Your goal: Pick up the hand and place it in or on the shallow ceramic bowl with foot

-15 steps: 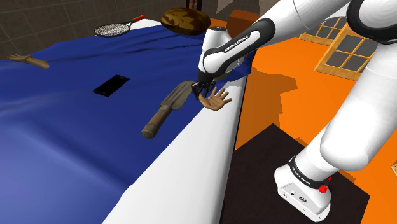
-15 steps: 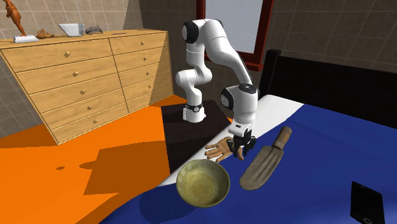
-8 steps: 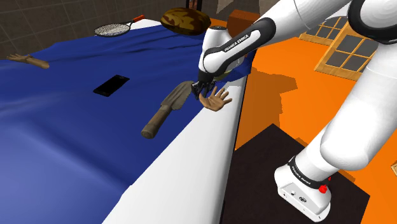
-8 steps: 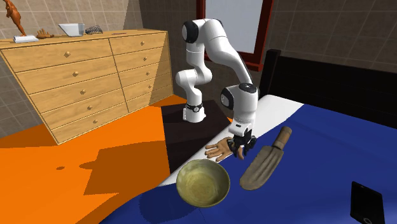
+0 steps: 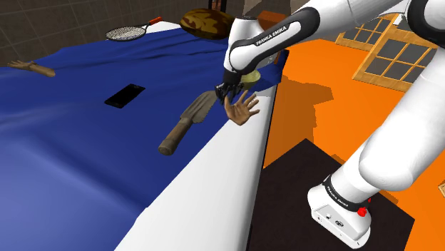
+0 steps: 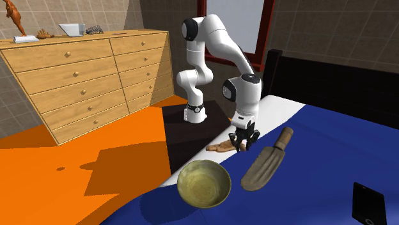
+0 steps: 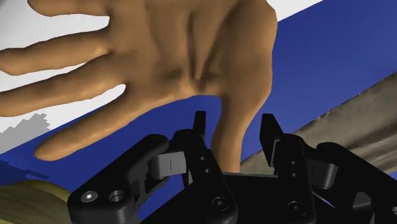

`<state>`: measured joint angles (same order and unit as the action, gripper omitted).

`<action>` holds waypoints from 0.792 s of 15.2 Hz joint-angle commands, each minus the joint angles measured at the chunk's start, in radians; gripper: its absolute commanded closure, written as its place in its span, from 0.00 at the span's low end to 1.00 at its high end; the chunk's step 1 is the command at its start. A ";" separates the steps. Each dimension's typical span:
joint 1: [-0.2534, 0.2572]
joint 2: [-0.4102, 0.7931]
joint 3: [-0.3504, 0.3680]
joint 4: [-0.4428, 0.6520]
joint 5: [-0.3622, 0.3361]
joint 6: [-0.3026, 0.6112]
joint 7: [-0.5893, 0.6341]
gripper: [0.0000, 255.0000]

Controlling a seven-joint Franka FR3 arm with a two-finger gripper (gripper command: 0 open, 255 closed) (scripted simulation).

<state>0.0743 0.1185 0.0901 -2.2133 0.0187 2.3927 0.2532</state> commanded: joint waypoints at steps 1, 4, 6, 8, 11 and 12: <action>-0.001 -0.018 0.000 0.009 0.002 -0.026 -0.001 1.00; -0.001 -0.042 0.000 0.023 0.004 -0.065 -0.002 1.00; -0.002 -0.057 0.000 0.034 0.005 -0.091 -0.003 1.00; -0.002 -0.071 0.000 0.046 0.006 -0.117 -0.003 1.00; -0.002 -0.090 0.000 0.065 0.008 -0.155 -0.004 1.00; -0.002 -0.097 0.000 0.072 0.008 -0.168 -0.004 1.00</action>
<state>0.0720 0.0303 0.0900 -2.1461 0.0263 2.2376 0.2490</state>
